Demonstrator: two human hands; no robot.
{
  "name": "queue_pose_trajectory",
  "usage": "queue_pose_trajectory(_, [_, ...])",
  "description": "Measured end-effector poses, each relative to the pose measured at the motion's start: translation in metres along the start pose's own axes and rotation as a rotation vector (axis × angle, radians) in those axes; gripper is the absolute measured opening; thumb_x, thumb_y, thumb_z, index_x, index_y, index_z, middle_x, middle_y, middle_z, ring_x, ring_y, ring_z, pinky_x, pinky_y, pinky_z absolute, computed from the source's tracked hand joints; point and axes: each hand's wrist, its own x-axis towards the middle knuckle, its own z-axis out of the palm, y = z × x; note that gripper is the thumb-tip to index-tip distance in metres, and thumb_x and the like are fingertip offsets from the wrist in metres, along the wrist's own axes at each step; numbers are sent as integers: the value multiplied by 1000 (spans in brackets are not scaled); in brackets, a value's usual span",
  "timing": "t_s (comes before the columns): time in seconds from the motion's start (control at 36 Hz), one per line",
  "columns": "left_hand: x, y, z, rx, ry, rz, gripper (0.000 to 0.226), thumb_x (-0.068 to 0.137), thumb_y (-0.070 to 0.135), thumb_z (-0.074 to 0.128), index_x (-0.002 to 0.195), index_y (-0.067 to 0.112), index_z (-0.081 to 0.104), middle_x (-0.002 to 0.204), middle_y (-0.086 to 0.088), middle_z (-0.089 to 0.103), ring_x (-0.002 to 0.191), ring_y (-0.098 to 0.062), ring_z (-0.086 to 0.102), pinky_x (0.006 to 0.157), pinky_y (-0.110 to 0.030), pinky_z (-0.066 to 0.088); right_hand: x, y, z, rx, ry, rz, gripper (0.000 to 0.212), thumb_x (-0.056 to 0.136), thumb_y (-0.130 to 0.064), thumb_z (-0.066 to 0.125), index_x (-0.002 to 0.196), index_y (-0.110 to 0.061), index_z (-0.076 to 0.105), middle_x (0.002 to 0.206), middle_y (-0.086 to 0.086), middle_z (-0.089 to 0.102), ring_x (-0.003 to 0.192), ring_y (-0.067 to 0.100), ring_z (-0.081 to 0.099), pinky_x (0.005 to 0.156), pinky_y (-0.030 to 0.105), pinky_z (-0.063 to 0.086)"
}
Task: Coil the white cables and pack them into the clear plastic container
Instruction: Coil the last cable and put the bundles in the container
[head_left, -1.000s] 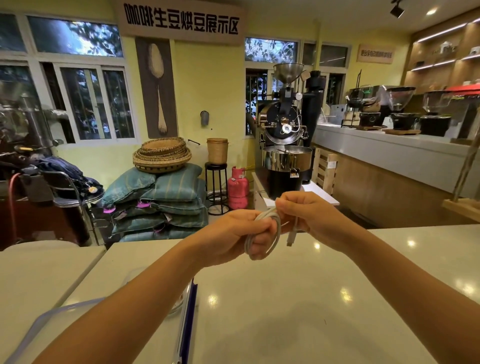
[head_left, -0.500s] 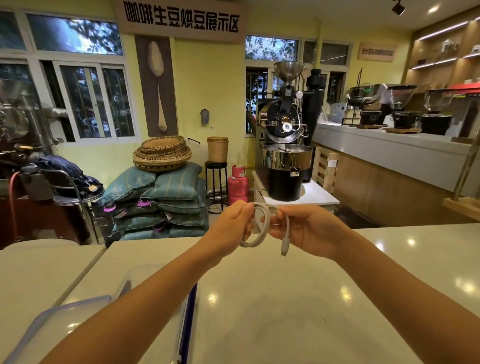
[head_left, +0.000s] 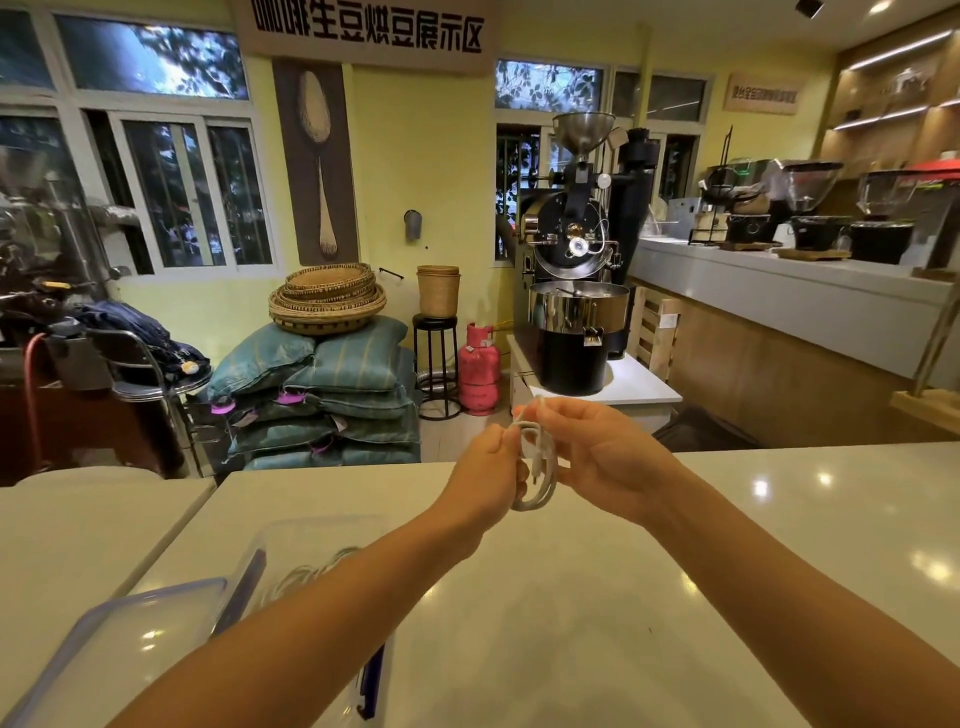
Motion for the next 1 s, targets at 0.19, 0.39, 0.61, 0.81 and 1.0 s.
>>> queue_pose_trajectory(0.19, [5, 1, -4, -170, -12, -111, 34, 98, 27, 29, 73, 16, 48, 53, 2, 40, 48, -9, 36, 54, -21, 36, -1, 8, 2, -110, 61, -84, 17, 90, -11, 50, 81, -10, 65, 79, 4, 66, 73, 13, 65, 74, 24, 52])
queue_pose_trajectory(0.39, [6, -2, -8, -168, -2, -168, 34, 99, 22, 26, 71, 17, 45, 58, -1, 38, 53, -10, 34, 57, -23, 35, 0, 10, 1, -471, 167, -169, 14, 88, -9, 55, 81, -7, 67, 79, 5, 67, 71, 10, 65, 61, 12, 55])
queue_pose_trajectory(0.61, [9, -3, -9, -136, 26, -159, 35, 99, 22, 27, 69, 17, 45, 59, -1, 39, 55, -11, 37, 61, -25, 38, -2, 9, 8, -582, 176, -161, 30, 92, -17, 48, 92, 7, 67, 78, 7, 65, 67, 6, 62, 58, 10, 52])
queue_pose_trajectory(0.81, [7, 0, -9, -89, 25, -103, 34, 97, 17, 29, 68, 17, 46, 63, -2, 42, 59, -11, 39, 59, -23, 37, -2, 3, 9, -634, 160, -117, 6, 76, -6, 68, 75, 0, 70, 73, 9, 67, 64, 11, 64, 63, 19, 54])
queue_pose_trajectory(1.0, [6, 1, -14, -63, 28, -55, 38, 98, 19, 28, 65, 20, 47, 63, -1, 44, 60, -11, 40, 61, -25, 37, -1, 8, 10, -577, 221, -164, 7, 78, -5, 67, 73, -6, 62, 79, 11, 68, 69, 15, 66, 66, 22, 56])
